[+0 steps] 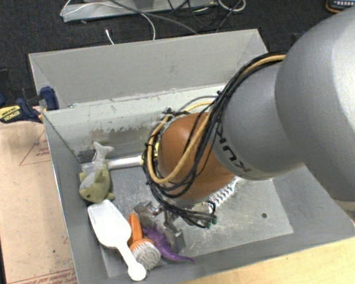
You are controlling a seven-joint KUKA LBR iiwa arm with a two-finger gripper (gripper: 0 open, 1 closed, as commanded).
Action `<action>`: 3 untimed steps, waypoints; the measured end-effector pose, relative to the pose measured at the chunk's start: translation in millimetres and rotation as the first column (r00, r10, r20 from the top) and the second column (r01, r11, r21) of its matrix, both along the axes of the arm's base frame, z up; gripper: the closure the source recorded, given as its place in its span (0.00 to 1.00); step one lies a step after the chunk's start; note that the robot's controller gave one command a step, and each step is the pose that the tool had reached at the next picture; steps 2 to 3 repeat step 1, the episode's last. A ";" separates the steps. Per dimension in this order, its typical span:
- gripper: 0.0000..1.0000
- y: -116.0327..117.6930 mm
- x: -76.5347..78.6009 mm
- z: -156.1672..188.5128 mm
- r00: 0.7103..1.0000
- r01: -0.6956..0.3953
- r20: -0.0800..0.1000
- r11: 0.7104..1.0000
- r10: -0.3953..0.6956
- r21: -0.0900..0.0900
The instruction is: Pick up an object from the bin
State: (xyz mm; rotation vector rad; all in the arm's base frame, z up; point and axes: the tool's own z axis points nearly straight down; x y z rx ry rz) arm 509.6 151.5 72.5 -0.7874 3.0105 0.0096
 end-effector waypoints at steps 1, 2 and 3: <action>1.00 -3.0 -0.6 14.5 1.000 -0.019 -0.010 1.000 0.019 -0.002; 1.00 -3.0 -0.6 14.5 1.000 -0.019 -0.010 1.000 0.019 -0.002; 1.00 -3.0 -0.6 14.5 1.000 -0.019 -0.010 1.000 0.019 -0.002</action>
Offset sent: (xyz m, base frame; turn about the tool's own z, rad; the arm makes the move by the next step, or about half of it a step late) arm -0.0230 0.0067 -0.0025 -0.0781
